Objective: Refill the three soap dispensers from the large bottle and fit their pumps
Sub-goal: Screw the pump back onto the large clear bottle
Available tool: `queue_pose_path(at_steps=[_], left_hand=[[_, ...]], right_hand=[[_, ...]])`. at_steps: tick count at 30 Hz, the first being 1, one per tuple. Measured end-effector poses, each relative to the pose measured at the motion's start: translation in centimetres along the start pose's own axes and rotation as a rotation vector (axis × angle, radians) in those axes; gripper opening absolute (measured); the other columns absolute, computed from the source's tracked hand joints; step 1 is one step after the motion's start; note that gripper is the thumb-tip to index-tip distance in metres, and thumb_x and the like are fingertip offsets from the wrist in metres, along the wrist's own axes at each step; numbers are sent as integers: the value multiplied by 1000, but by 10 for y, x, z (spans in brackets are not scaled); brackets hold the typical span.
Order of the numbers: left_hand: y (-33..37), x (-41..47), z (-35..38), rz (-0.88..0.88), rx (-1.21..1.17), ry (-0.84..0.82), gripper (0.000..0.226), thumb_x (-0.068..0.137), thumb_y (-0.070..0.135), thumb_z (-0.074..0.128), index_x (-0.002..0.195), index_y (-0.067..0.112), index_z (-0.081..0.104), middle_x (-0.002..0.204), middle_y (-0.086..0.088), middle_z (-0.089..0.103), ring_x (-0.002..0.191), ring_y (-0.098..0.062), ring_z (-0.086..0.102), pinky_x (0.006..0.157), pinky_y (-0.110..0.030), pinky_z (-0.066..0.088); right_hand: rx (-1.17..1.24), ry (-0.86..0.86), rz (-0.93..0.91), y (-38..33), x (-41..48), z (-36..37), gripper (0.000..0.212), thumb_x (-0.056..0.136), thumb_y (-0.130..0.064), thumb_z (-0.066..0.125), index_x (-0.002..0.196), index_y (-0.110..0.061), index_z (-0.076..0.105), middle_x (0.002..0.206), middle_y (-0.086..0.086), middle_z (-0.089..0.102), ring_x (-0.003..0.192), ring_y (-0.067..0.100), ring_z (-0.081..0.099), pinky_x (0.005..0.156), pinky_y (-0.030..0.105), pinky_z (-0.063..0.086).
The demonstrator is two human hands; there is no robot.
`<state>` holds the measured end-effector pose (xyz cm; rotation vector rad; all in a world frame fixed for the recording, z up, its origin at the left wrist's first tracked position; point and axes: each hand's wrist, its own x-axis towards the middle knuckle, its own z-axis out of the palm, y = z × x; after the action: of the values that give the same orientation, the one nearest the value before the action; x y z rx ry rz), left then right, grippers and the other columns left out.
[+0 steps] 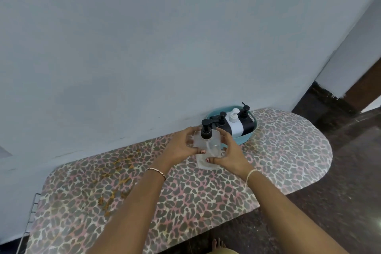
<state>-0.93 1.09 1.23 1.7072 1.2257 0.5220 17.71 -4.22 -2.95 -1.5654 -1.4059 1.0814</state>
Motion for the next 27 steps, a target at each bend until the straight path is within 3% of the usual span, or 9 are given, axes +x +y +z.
queue_pose_path(at_steps=[3, 5, 7, 9, 12, 15, 19, 22, 27], left_hand=[[18, 2, 17, 44, -93, -70, 75, 68, 11, 85, 133, 21, 50, 119, 11, 57, 93, 5, 58, 69, -9, 51], [27, 7, 32, 60, -155, -106, 72, 70, 6, 83, 132, 21, 50, 119, 8, 59, 92, 2, 61, 70, -13, 53], [34, 14, 49, 85, -169, -122, 73, 69, 6, 84, 133, 22, 50, 124, 4, 59, 99, -5, 61, 78, -22, 56], [41, 20, 65, 101, -165, -128, 75, 70, 10, 84, 136, 22, 48, 127, 4, 57, 104, -10, 61, 85, -30, 57], [51, 33, 85, 90, -181, -87, 75, 73, 11, 82, 138, 23, 47, 127, 6, 55, 106, -13, 62, 86, -33, 57], [57, 49, 96, 91, -141, 2, 60, 78, 12, 79, 131, 22, 53, 120, 9, 59, 102, -8, 61, 80, -18, 54], [61, 76, 106, 63, -111, 198, 30, 83, 13, 73, 108, 25, 62, 109, 9, 66, 91, -2, 61, 75, -9, 47], [67, 94, 113, 31, -92, 351, 21, 86, 12, 67, 99, 26, 60, 99, 10, 66, 84, 1, 59, 80, -16, 50], [63, 116, 111, 18, -36, 638, 21, 87, 14, 63, 107, 22, 64, 87, 9, 65, 82, -6, 60, 77, -29, 53]], right_hand=[[-19, 93, 20, 9, -13, -16, 87, 67, -13, 86, 138, -23, 38, 127, -11, 53, 112, -2, 51, 90, 15, 44], [-39, 163, 18, 13, -21, -28, 68, 71, -10, 84, 125, -23, 45, 115, -15, 56, 99, -12, 54, 79, 5, 43], [-53, 220, 23, 18, -26, -42, 62, 72, -10, 83, 120, -21, 45, 112, -13, 56, 98, -6, 54, 76, 3, 42], [-71, 263, 42, 24, -30, -58, 63, 72, -14, 84, 120, -21, 45, 114, -9, 55, 101, 3, 53, 79, 8, 44], [-78, 354, 77, 40, -34, -84, 62, 70, -21, 85, 119, -20, 47, 115, -6, 56, 104, 11, 55, 88, 31, 50], [-93, 455, 112, 51, -32, -108, 61, 68, -34, 83, 115, -22, 46, 113, -5, 56, 104, 14, 55, 88, 40, 51], [-124, 570, 164, 56, -19, -141, 57, 65, -43, 81, 104, -24, 45, 103, -10, 57, 98, 11, 58, 80, 37, 53], [-168, 623, 168, 57, -1, -167, 58, 63, -47, 81, 104, -26, 45, 101, -12, 56, 95, 9, 58, 75, 34, 52], [-153, 696, 142, 68, 43, -198, 58, 66, -44, 82, 107, -23, 45, 102, -7, 58, 96, 13, 58, 78, 31, 50]])
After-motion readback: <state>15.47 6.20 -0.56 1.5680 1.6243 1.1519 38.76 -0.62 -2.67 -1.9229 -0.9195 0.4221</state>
